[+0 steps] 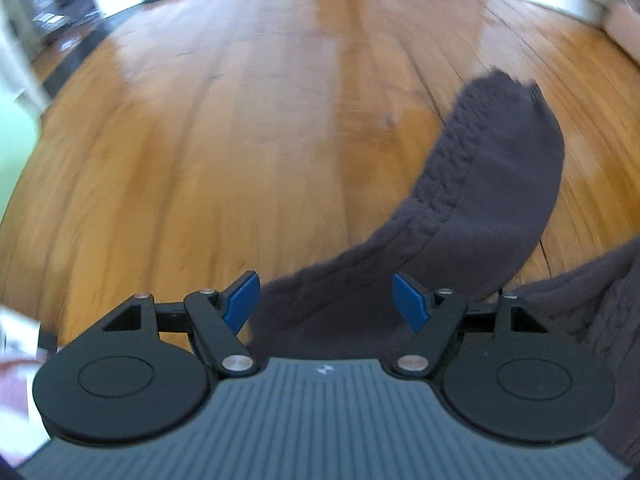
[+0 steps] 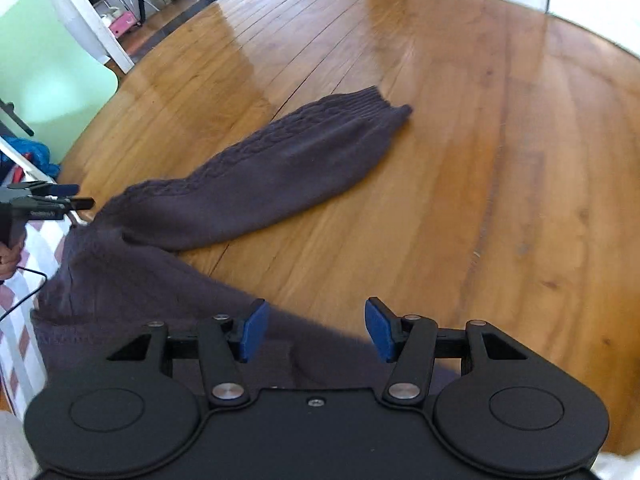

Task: Fold clothes
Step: 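Grasp the sweater sleeve with the right gripper and lift it over the body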

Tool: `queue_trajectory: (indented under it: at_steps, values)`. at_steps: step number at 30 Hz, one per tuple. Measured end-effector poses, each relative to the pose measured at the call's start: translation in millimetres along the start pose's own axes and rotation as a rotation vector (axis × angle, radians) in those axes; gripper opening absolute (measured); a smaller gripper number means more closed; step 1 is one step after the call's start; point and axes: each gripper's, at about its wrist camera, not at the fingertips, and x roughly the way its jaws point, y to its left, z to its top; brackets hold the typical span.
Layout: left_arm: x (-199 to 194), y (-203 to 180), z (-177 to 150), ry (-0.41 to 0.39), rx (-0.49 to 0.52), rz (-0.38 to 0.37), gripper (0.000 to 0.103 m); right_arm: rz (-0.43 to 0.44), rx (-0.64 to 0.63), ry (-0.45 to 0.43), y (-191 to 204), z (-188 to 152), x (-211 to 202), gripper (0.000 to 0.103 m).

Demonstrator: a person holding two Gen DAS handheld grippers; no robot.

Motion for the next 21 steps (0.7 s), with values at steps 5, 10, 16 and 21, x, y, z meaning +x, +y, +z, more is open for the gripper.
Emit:
queue_trajectory:
  at_steps: [5, 10, 16, 21]
  values:
    - [22.9, -16.1, 7.0, 0.073, 0.092, -0.014, 0.073, 0.041, 0.110, -0.035, -23.6, 58.3, 78.1, 0.059]
    - [19.9, 1.6, 6.4, 0.191, 0.167, 0.028, 0.073, -0.123, 0.255, -0.017, -40.8, 119.7, 123.8, 0.059]
    - [29.2, 25.4, -6.1, 0.193, 0.145, 0.059, 0.073, -0.169, 0.260, -0.023, -47.9, 137.8, 157.7, 0.060]
    - [67.0, 22.2, -11.3, 0.175, 0.047, 0.084, 0.073, -0.230, 0.061, -0.112, -14.0, 138.7, 171.8, 0.017]
